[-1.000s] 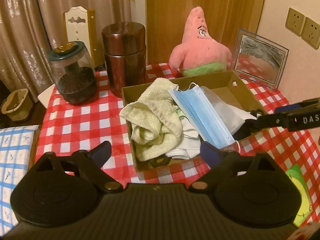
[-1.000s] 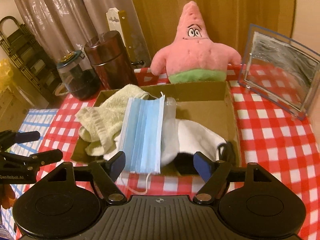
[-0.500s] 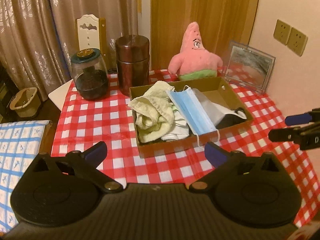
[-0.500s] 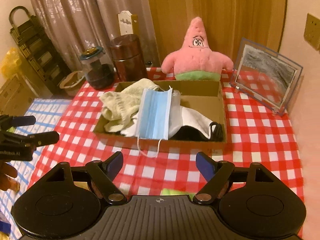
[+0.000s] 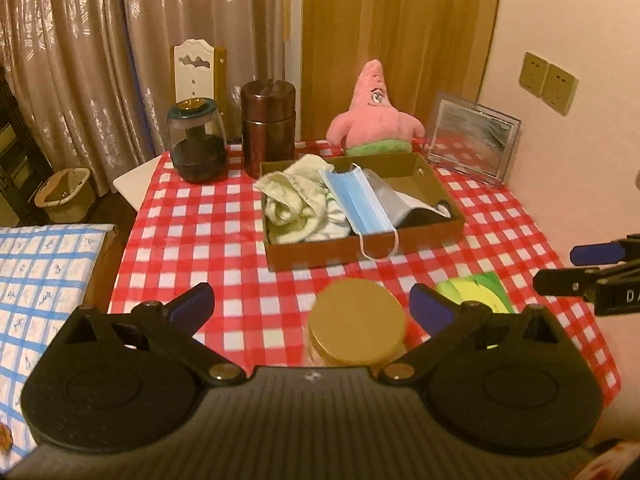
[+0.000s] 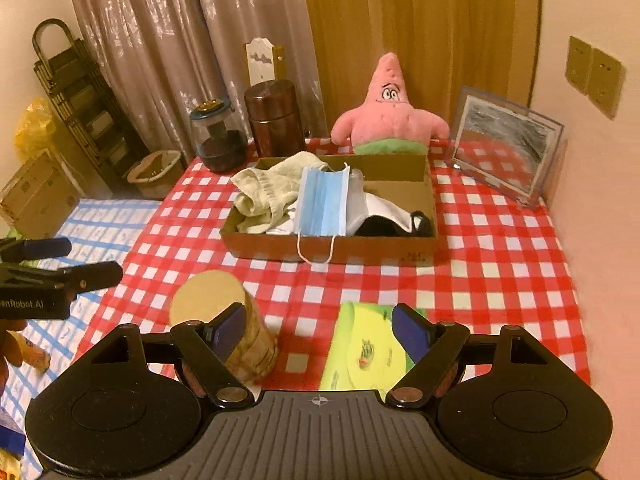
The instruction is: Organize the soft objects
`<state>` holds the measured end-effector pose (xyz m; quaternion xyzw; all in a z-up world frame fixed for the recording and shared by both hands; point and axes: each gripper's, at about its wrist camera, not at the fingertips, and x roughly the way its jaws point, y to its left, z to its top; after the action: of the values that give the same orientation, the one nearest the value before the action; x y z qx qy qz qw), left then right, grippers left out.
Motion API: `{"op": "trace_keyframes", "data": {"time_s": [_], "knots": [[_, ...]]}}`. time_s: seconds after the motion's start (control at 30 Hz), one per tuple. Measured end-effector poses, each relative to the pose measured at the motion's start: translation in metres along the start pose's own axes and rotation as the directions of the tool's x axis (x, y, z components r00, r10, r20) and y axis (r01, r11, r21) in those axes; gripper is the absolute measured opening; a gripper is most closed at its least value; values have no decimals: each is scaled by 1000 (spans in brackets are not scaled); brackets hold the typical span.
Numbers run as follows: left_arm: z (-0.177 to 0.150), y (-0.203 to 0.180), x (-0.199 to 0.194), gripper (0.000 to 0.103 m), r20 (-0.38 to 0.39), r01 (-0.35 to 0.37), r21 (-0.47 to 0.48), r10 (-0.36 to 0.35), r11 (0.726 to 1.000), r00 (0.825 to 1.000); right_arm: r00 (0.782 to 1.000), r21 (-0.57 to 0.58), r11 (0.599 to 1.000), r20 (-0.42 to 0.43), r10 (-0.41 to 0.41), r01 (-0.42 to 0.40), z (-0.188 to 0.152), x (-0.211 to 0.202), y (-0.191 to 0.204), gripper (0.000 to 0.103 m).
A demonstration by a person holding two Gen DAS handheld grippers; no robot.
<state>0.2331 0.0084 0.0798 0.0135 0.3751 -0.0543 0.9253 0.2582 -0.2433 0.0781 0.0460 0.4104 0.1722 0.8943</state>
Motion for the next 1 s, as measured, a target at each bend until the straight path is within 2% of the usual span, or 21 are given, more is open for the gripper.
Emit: {"op": "trace_keyframes", "data": {"time_s": [0.47,0.73,1.0], "knots": [[-64,-36,-76,103,70,-7,-14,8,1000,998,998,55,998,51,-27,24,-70,-74,-5,79],[-103,-53,-104,103,49,-20,-23,21,1000,999,997,59,997,64,-47,43,-115,-98,9,79],[-135,-57,-115,102,7,-25,-23,25,999,1000,994,60,996,84,-66,61,-149,-120,22,79]]}}
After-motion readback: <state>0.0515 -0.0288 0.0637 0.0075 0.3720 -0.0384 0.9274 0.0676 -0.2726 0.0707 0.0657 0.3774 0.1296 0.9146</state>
